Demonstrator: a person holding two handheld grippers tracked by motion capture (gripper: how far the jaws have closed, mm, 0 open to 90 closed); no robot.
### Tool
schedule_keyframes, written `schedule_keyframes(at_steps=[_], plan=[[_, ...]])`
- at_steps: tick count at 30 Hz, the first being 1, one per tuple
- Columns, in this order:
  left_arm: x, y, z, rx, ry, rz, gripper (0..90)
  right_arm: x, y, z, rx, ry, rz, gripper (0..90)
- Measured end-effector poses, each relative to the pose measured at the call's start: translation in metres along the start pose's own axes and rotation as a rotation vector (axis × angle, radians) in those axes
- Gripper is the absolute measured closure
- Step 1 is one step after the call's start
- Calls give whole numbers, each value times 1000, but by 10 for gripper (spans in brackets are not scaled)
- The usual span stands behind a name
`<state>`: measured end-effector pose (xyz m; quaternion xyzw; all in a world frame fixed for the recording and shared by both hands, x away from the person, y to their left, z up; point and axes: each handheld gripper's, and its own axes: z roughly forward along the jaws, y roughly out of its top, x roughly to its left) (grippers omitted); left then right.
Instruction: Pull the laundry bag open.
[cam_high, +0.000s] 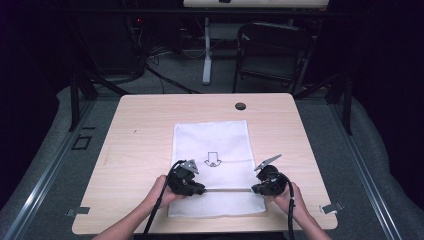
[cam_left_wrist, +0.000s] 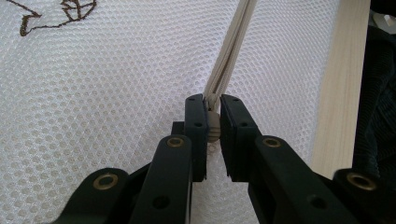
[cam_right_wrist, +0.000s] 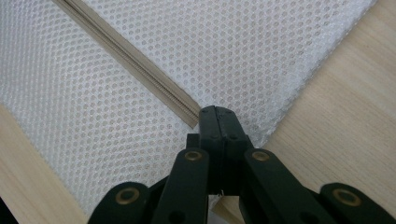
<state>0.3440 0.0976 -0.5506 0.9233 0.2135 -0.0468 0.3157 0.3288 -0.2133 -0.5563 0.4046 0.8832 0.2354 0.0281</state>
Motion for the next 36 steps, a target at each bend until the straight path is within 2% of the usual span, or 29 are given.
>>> schedule_keyframes(at_steps=[7, 10, 11, 12, 14, 17, 18, 19, 20, 22, 25, 27, 28, 31, 36], plan=[[-1, 1, 5, 14, -11, -9, 815, -1, 0, -1, 6, 8, 4, 900], [0, 1, 8, 27, -21, -15, 814, 3, 1, 0, 7, -18, -22, 900], [-1, 2, 9, 32, -8, -21, 814, 4, 1, 0, 4, -18, -21, 900], [0, 2, 9, 30, -14, -28, 814, 5, 1, 0, 11, -29, -30, 900], [-1, 3, 10, 39, -2, -23, 814, 8, 3, -1, 19, -46, -34, 900], [-2, 4, 10, 24, -4, -36, 814, 10, 4, -3, -4, -50, -33, 900], [-3, 4, 11, 19, -5, -42, 815, 11, 4, -3, -44, -36, -17, 900], [-4, 4, 11, 17, -4, -41, 814, 11, 5, -5, -17, -44, -42, 900], [-4, 5, 12, 19, -6, -36, 814, 13, 5, -3, -24, -35, -38, 900], [-4, 5, 13, 19, -2, -39, 813, 13, 5, 0, 2, -34, -40, 900], [-3, 5, 14, 32, -1, -35, 813, 11, 4, 0, 8, -33, -35, 900], [-4, 6, 16, 43, 10, -26, 814, 10, 4, 1, -4, -13, -17, 900], [-5, 6, 16, 46, 12, -24, 816, 9, 4, 1, 7, -14, -3, 900], [-3, 5, 14, 42, 14, -28, 818, 10, 4, 1, 4, -22, -11, 900], [-3, 5, 13, 44, 7, -21, 818, 8, 3, 0, 12, -5, 17, 900]])
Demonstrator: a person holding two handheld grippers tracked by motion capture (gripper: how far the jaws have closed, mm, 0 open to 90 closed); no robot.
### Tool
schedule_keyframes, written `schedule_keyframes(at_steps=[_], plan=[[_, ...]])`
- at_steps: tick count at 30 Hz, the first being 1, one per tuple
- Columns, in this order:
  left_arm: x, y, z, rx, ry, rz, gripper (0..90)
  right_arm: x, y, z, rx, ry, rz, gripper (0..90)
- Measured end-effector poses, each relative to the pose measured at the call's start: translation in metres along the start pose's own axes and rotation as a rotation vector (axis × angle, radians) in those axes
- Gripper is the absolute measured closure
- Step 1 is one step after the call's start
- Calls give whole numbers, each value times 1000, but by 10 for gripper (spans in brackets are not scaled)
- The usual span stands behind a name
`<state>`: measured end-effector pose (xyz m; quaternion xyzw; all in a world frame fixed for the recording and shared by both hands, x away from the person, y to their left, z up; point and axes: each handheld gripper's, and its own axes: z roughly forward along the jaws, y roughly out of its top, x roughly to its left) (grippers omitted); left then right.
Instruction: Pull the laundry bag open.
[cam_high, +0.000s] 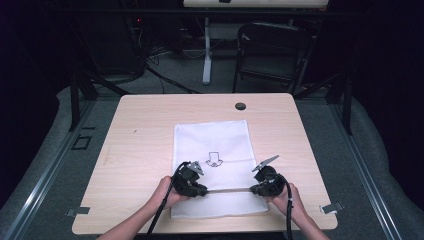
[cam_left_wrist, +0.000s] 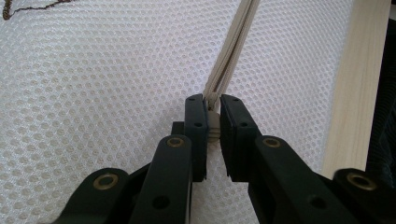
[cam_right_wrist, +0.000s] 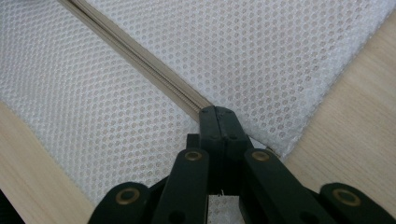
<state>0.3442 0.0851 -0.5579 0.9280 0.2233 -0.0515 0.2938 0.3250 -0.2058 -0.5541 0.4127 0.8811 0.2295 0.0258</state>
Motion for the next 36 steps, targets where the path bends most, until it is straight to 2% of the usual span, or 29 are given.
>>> schedule_keyframes(at_steps=[4, 8, 10, 12, 13, 16, 17, 18, 21, 25, 27, 30, 36], plan=[[0, 0, -1, 0, -5, 9, 819, 1, 0, 0, 1, -13, -6, 900], [-1, -1, -2, 4, -2, 22, 819, -1, -1, 0, 1, -1, 5, 900], [0, -3, -3, 2, -2, 18, 819, -2, -1, 0, 1, 2, 9, 900], [2, -6, -6, 3, 4, 11, 819, -1, -2, 1, -23, 16, 29, 900], [4, -8, -7, 8, 7, 6, 819, -3, -1, -1, 3, 11, 11, 900], [7, -12, -12, 4, 6, -6, 818, -3, -1, -1, 5, 11, 11, 900], [6, -13, -13, 1, 6, -6, 818, -1, -2, 1, -15, 13, 27, 900], [6, -13, -13, 7, 8, 0, 818, -2, -1, -1, 13, -1, 2, 900], [8, -15, -16, -1, 3, -13, 818, -2, -1, -1, 15, -4, 1, 900], [8, -14, -16, 3, 5, -5, 818, -2, -1, -1, 10, 0, 2, 900], [9, -15, -16, 2, -1, -6, 818, -2, -2, 0, -11, 10, 20, 900], [9, -15, -15, 8, -4, -4, 818, -3, -2, -1, 8, -1, 6, 900], [9, -17, -18, 1, -9, -9, 818, -3, -2, -2, 10, -3, 10, 900]])
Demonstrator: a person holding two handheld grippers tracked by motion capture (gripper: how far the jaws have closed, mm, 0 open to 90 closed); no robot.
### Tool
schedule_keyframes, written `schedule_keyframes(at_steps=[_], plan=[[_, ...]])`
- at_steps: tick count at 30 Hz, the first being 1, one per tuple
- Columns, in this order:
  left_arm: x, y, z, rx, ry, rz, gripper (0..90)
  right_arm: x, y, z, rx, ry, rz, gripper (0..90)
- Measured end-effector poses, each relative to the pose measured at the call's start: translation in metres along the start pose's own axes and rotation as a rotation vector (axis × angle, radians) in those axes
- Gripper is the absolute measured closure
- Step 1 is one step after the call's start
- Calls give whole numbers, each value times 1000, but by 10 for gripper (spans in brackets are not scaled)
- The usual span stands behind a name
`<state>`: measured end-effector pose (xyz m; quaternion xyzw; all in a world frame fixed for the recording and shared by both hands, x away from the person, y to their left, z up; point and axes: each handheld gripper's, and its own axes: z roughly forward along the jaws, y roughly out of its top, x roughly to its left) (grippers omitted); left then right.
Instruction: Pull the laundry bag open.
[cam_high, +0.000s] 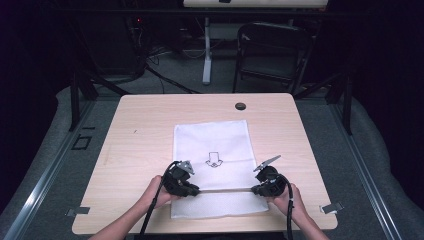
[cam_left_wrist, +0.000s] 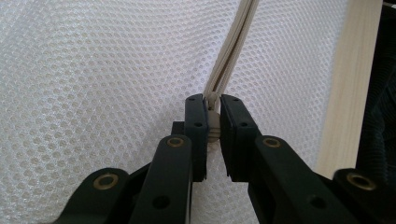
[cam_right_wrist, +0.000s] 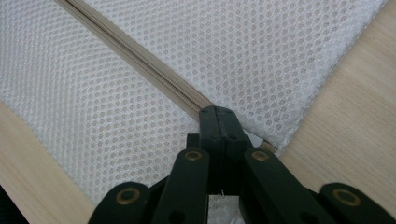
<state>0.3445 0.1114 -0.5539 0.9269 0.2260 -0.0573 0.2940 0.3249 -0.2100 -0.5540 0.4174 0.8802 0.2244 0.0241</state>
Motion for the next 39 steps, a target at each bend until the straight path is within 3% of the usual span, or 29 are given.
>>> schedule_keyframes(at_steps=[1, 5, 9, 12, 15, 16, 17, 20, 22, 24, 26, 27, 38, 39], plan=[[0, -1, 0, 7, 13, 8, 818, 0, 0, 0, -7, 8, 8, 900], [8, -10, -6, 14, 23, -20, 818, 0, 0, 0, -7, 2, 11, 900], [15, -18, -16, -13, 30, -57, 818, 0, 0, 0, -2, 8, 12, 900], [12, -17, -15, -2, 46, -37, 818, 0, 1, 0, 1, 6, 13, 900], [13, -17, -17, -7, 37, -44, 818, 3, -1, 4, -49, 10, 54, 900], [13, -18, -17, -9, 30, -44, 817, 0, 0, 1, -14, 10, 23, 900], [12, -18, -17, -3, 41, -43, 818, 0, 0, 1, -15, 12, 25, 900], [13, -22, -19, -12, 15, -51, 818, 0, 0, 1, -16, 12, 23, 900], [10, -21, -19, -3, 37, -40, 818, 0, 0, 1, -17, 20, 26, 900], [10, -22, -20, -11, 27, -42, 818, 0, 0, 1, -13, 11, 25, 900], [11, -23, -21, 3, 54, -44, 818, 0, 0, 1, -16, 14, 26, 900], [13, -25, -22, -10, 39, -58, 818, 0, 0, 1, -13, 13, 27, 900], [13, -32, -30, -16, 59, -70, 818, -2, 1, 0, 6, 28, 8, 900], [13, -32, -30, -22, 58, -68, 818, -2, 0, 0, 4, 11, 12, 900]])
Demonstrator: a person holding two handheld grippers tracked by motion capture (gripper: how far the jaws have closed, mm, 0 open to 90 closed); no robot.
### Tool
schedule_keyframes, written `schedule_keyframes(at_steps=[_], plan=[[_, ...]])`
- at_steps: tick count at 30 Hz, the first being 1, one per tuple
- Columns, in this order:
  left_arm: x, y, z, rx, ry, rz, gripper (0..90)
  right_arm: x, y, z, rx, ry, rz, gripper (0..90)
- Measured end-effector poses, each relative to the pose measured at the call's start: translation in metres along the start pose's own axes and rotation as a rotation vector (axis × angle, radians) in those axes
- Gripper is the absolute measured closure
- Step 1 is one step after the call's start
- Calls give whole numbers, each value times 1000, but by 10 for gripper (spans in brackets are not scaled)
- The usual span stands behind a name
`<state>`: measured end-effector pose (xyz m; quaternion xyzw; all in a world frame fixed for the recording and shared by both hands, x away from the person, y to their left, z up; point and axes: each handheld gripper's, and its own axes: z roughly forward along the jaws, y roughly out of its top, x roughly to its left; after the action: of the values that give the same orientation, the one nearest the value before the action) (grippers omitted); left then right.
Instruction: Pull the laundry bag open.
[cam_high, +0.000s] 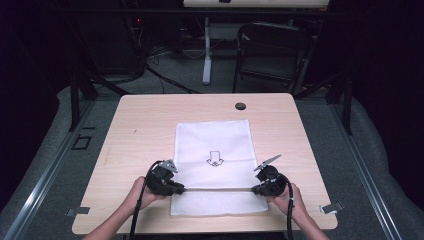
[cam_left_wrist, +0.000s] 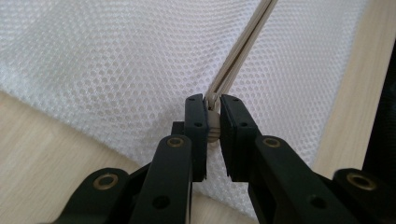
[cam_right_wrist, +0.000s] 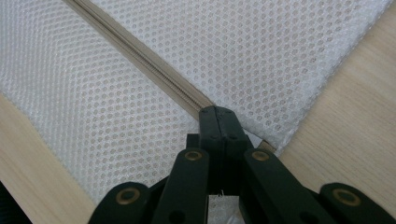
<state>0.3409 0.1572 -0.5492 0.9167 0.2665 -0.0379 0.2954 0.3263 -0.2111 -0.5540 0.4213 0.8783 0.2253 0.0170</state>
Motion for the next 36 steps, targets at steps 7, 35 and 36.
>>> schedule_keyframes(at_steps=[7, 35, 36], plan=[[-1, -1, -3, 0, 6, 12, 818, 0, 0, 0, -3, 9, 5, 900], [13, -38, -18, 4, 19, -73, 818, -2, 0, -1, 7, 1, -4, 900], [11, -35, -16, 18, 27, -54, 818, -1, 0, 0, -2, -4, 6, 900]])
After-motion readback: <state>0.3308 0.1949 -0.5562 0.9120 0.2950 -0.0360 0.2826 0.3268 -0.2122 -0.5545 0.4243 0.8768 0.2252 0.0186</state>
